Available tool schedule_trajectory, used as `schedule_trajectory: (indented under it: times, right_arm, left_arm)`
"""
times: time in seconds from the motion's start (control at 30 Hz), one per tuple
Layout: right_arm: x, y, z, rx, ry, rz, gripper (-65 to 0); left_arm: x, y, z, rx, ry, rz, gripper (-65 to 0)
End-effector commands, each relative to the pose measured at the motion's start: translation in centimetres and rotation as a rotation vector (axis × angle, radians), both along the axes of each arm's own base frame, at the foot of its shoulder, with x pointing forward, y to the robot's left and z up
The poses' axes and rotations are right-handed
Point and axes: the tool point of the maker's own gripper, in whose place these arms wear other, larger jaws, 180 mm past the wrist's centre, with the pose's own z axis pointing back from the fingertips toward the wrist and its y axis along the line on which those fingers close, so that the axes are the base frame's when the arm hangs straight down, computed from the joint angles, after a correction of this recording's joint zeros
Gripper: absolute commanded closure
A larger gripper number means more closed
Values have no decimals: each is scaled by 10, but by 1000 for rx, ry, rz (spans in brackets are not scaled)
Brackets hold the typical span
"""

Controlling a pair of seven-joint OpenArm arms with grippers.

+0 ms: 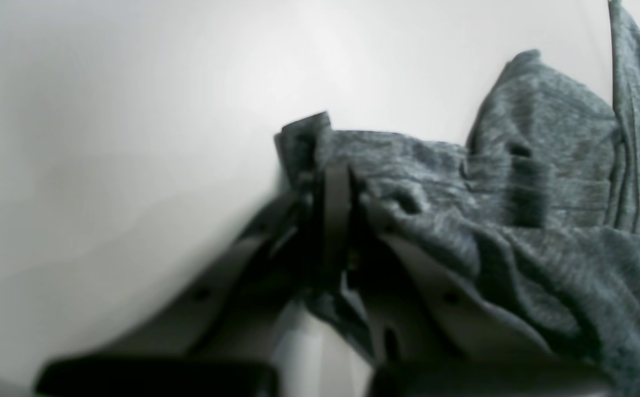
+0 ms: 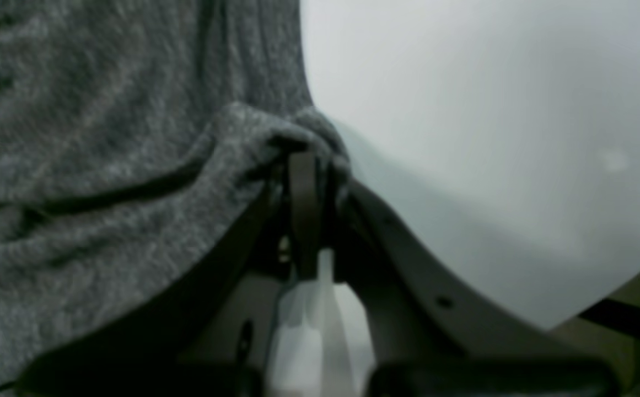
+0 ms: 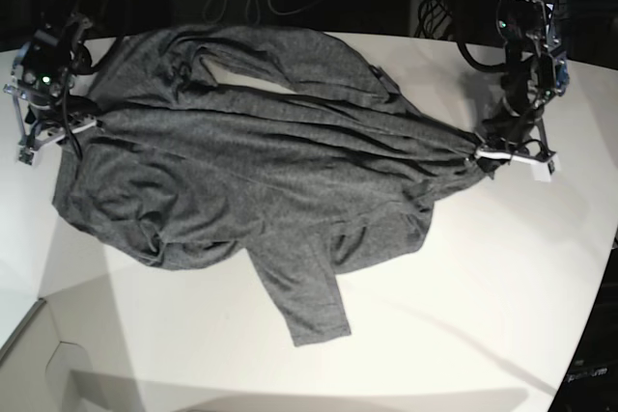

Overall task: Layout the t-shirt on the table in an organized manner, then fold the t-shirt properly
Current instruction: 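Lower the stretched shirt onto the table and open both grippers, then move the left gripper along the shirt to its hem corner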

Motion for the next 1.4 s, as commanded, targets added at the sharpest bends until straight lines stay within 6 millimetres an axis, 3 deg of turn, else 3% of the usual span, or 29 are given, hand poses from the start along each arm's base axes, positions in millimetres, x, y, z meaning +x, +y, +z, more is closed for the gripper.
schedule_trajectory:
  times: [0.0,0.2,0.37,0.47,0.63,0.7,0.83,1.0,1.2,1.27,1.37]
  right_arm:
    - [7,-8,13,-33,-38,-3,0]
    - [7,-7,13,-33,-37,0,0]
    - [7,-7,14,-36,-38,6,0]
    - [3,-8,15,-42,-33,6,0]
    - [4,-9,30,-73,-63,14,-6]
    - [6,-9,34,-80,-74,16,-43]
    - [5,-10,34,-80,-72,15,-165]
    - [4,-11,35,-82,-74,9,-277]
    - [6,-10,39,-87,-85,11,-295]
    - [6,-10,39,-87,-85,11,-295]
    - [6,-12,40,-92,-85,12,-295]
  left_arm:
    - [6,4,9,11,-24,-8,0]
    - [6,7,15,-26,-15,13,-32]
    - [4,20,33,-39,-52,63,-233]
    - [3,31,50,-39,-87,99,-306]
    - [12,35,85,-17,-171,103,-312]
    - [21,30,99,-20,-215,94,-312]
    - [52,-6,121,-51,-284,13,-315]
    - [95,-91,127,-105,-295,-193,-316]
    - [144,-187,78,-50,-144,-387,-316]
    - [153,-200,57,20,-120,-406,-314]
    - [167,-204,42,124,-140,-413,-314]
